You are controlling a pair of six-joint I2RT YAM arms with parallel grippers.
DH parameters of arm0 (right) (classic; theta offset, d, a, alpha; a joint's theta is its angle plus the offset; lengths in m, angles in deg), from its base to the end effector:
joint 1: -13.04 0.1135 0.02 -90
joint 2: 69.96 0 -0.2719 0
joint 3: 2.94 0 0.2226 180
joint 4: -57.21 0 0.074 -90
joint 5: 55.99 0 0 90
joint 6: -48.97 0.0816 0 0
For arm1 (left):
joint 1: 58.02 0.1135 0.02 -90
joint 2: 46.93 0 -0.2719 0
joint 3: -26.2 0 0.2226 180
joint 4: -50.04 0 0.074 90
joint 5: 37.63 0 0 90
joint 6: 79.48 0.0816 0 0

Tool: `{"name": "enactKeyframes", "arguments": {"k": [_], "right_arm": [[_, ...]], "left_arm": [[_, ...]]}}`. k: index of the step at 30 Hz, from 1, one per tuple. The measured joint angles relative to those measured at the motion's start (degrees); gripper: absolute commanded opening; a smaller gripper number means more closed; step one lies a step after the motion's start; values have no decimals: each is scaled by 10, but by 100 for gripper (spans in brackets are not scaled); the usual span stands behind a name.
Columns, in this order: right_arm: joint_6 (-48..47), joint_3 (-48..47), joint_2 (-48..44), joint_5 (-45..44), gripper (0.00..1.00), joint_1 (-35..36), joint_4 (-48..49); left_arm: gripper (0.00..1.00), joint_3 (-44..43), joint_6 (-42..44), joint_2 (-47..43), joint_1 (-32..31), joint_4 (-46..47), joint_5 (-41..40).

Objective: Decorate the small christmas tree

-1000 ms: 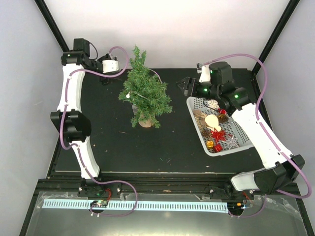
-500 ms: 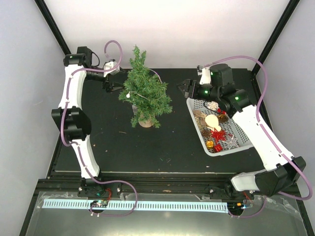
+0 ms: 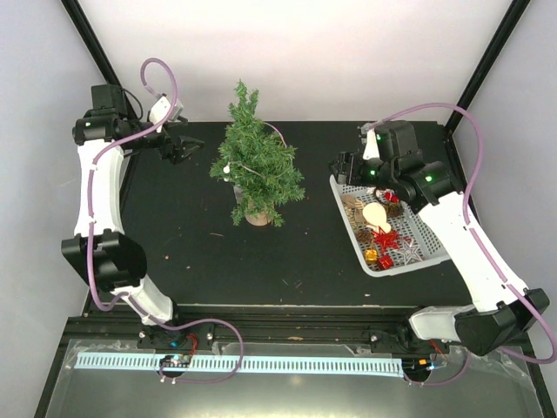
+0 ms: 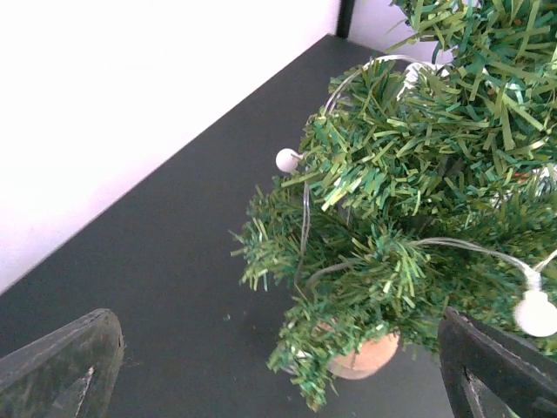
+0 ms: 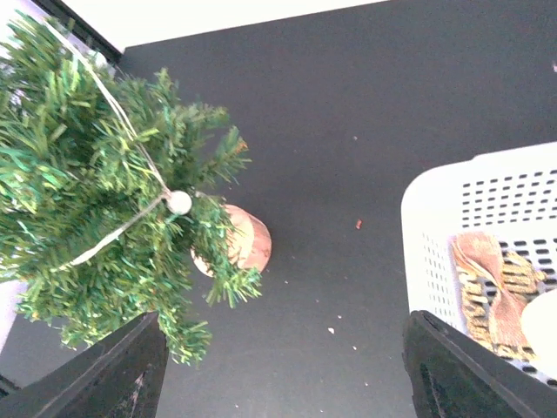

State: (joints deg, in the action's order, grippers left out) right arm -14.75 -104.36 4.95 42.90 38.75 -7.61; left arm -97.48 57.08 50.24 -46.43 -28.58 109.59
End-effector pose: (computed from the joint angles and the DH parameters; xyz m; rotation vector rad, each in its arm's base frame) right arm 0.2376 0.1284 0.3795 -0.0756 2.3134 0.6527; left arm 0.3329 -0.0018 0.3894 0.9751 1.8270 -0.6308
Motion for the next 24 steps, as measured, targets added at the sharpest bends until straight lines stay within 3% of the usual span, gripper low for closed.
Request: {"name": "enactKeyframes", "arguments": {"k": [4,12,18,24], "right_arm": [[15,17,-14,-20,72,0,-27],[56,142,-101,-68,69,1,-58],[47,143,-98,-121,56,0,-79],[39,171,-81,-113,61,0,-86]], "left_arm": [[99,0,-67,-31,0,-31,-61],[99,29,-156,-119,1,-86,-181],[99,9,-153,-150,1,-181,-183],[99,42,-151,-163,1,-223,-158]]}}
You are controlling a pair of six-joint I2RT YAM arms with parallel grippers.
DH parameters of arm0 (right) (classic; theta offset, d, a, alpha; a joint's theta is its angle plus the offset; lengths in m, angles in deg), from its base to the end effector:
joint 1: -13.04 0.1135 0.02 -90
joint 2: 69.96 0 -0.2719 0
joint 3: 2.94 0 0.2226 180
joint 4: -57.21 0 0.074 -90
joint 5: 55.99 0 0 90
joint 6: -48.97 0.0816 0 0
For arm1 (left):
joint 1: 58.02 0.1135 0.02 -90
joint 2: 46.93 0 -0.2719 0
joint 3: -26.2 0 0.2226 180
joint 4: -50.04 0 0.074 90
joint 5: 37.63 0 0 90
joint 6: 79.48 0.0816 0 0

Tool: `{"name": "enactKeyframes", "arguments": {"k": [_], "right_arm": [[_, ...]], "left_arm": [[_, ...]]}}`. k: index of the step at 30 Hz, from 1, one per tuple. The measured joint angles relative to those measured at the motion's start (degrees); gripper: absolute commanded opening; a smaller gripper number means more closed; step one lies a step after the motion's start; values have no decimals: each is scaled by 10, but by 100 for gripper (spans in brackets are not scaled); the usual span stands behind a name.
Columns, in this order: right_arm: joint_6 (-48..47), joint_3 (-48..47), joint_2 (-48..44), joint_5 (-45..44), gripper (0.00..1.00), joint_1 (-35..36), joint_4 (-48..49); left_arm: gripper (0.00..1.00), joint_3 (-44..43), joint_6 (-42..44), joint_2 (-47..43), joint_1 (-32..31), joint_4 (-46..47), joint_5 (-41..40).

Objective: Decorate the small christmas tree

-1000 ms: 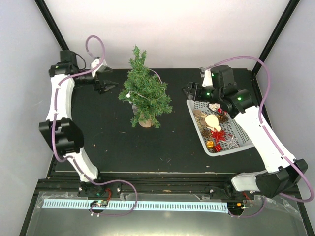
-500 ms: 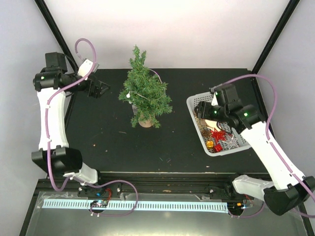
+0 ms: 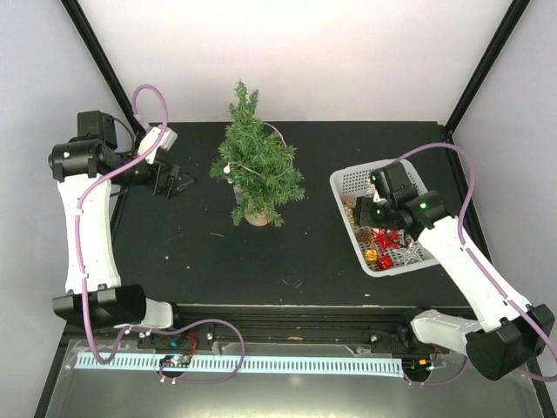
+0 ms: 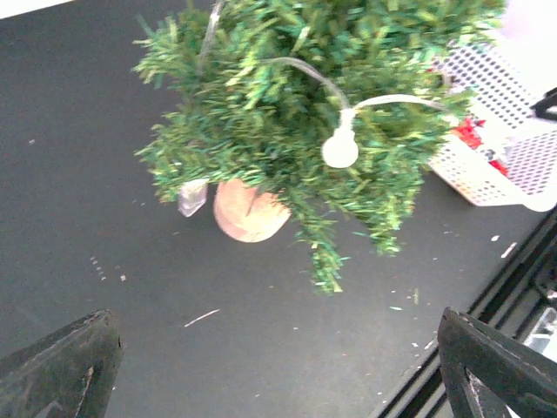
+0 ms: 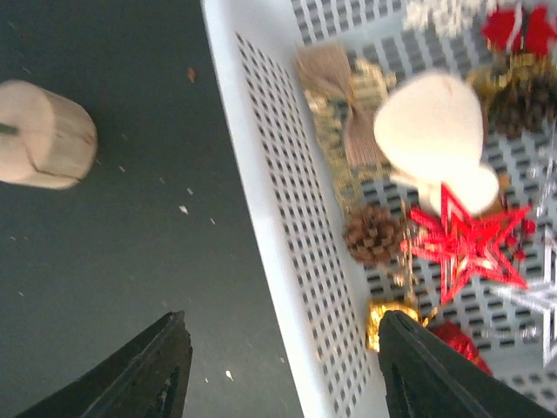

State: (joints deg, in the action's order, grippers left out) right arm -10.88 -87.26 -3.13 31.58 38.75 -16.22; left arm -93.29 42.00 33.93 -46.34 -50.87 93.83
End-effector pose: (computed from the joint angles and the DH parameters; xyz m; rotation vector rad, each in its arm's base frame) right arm 0.1929 0.0890 0.3015 0.1166 2.5759 0.3216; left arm 0.2201 -0.0097 0.4013 0.6254 2.2962 -0.6189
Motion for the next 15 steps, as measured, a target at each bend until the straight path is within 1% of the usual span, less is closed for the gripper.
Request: {"name": "enactKeyframes", "arguments": {"k": [4,8,12,15], "right_arm": [[16,57,-14,0,62,0,-12],[26,72,-14,0,61,-7,-17],[21,68,15,9,57,-26,-12],[17,75,35,19,49,-49,-2]], "left_arm": [[99,30,0,-39,0,-3,35],[99,87,-1,-81,0,-4,56],[99,125,-7,-87,0,-5,62],[99,125,-16,-81,0,-5,61]]}}
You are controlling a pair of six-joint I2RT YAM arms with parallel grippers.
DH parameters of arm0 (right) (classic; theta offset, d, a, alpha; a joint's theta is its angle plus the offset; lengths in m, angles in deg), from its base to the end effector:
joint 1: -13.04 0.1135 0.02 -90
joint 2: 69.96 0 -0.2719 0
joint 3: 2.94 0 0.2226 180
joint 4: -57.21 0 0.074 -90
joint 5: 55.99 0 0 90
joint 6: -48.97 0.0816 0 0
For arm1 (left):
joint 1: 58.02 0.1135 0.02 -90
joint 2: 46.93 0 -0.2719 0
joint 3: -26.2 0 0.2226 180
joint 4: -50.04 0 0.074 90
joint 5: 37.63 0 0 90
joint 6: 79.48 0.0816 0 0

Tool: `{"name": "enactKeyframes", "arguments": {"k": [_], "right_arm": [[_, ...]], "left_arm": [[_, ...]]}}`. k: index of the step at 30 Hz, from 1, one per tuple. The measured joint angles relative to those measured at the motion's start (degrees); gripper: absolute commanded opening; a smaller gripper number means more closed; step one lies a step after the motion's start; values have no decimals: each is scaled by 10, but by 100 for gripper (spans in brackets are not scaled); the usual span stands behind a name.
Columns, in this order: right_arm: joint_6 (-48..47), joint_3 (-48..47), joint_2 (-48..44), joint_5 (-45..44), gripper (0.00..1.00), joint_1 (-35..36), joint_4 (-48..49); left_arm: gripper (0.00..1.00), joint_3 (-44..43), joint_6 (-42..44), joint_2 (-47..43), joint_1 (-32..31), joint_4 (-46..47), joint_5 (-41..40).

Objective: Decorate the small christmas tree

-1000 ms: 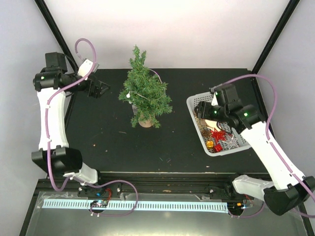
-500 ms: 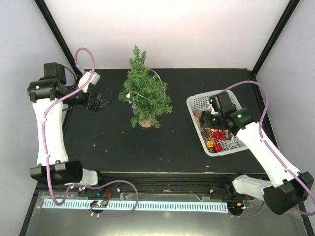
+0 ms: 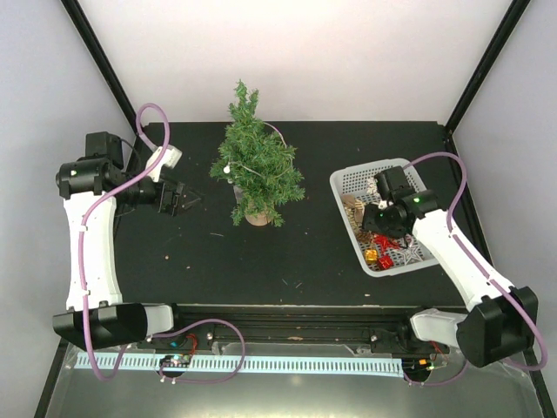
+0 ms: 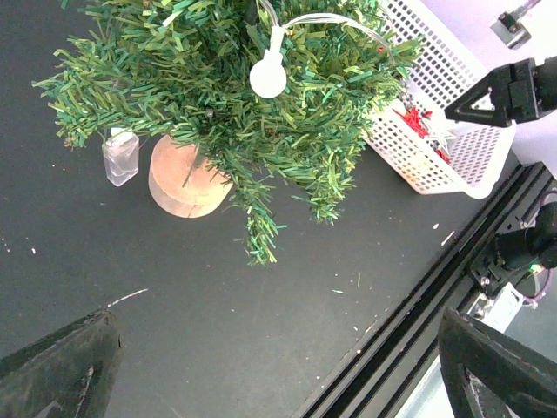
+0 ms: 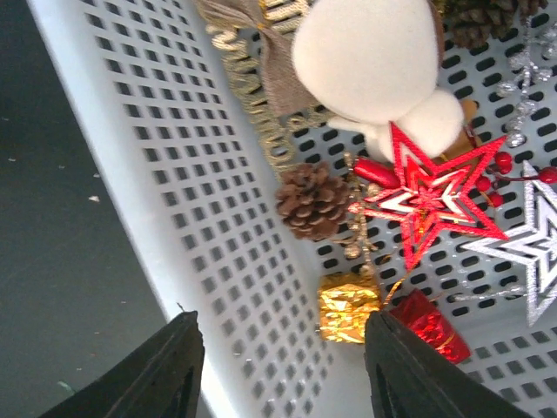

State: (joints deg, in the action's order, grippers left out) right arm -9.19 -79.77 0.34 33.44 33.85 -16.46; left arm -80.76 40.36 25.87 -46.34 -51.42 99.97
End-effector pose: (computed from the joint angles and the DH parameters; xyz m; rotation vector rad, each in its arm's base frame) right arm 0.1965 0.0738 0.2514 0.2690 2.7569 0.2360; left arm 0.1822 -0.0239 0.3792 0.5815 2.3082 -0.8092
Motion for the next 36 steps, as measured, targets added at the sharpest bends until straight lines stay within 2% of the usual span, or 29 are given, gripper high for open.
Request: {"name": "enactKeyframes", "arguments": {"k": [2,7,20,36], "right_arm": [[-2,15,4,12,46,-21,10],[-16,45,11,28,46,-51,20],[-27,46,137,74,47,-52,78],[-30,63,178,87,45,-66,125]], "left_arm": [[99,0,-5,0,0,0,0],[99,-3,-10,4,0,-1,0],[99,2,-10,33,0,-3,5],[99,12,-14,33,0,-3,7]]}}
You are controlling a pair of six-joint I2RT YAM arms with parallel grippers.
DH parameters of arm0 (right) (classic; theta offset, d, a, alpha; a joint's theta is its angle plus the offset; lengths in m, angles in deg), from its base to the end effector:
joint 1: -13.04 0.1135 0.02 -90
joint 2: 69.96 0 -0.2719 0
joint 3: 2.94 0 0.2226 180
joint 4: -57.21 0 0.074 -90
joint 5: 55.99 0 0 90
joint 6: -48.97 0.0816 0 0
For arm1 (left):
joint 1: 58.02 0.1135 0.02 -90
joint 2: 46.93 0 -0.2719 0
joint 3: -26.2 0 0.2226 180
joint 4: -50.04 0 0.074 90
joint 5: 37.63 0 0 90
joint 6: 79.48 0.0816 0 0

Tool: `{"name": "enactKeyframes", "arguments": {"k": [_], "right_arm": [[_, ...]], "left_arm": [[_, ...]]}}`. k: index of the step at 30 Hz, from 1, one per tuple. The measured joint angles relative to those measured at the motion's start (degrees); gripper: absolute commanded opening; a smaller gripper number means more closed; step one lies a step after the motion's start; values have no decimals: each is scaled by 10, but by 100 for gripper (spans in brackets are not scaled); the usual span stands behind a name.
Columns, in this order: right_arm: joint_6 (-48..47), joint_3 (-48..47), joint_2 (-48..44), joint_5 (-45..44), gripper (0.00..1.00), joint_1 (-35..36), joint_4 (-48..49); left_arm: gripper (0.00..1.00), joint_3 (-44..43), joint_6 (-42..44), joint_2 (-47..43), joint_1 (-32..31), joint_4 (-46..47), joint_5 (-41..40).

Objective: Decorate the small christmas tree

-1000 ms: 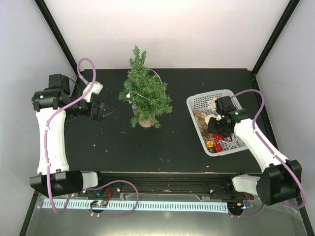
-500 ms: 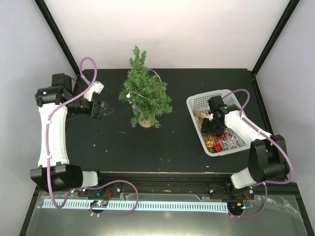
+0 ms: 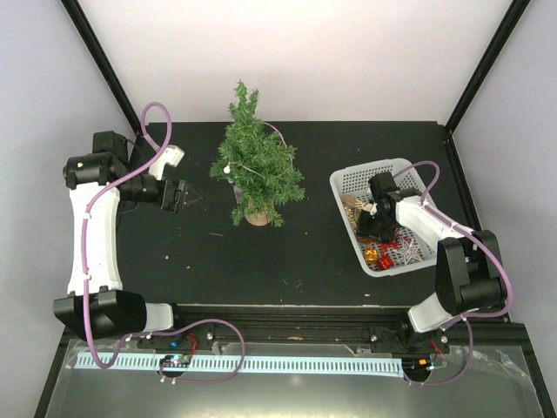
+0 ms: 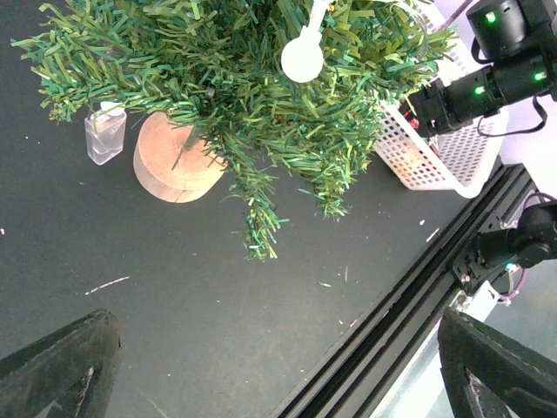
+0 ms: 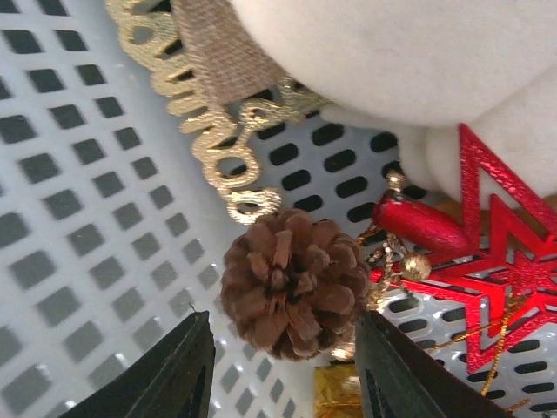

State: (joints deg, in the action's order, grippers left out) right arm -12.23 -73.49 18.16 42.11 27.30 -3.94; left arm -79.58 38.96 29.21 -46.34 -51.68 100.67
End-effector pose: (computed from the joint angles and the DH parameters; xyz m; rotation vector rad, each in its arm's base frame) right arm 0.2429 0.0736 0.1663 0.3582 2.9736 0.3058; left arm 0.1963 -0.0216 0.3655 0.5233 2.3755 -0.8907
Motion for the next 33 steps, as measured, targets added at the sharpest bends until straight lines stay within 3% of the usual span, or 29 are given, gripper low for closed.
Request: {"name": "enactKeyframes", "arguments": {"k": [2,11,24,33], "right_arm": [[0,7,0,0,40,-6,2],[2,16,-2,18,2,-19,30],[0,-7,-18,8,1,-25,-8],[-1,-110,-109,-18,1,-25,-71]], "left_arm": [[99,0,0,0,0,0,0],[99,7,-1,0,0,1,4],[99,14,-2,0,0,4,7],[99,14,-2,6,0,4,9]]}}
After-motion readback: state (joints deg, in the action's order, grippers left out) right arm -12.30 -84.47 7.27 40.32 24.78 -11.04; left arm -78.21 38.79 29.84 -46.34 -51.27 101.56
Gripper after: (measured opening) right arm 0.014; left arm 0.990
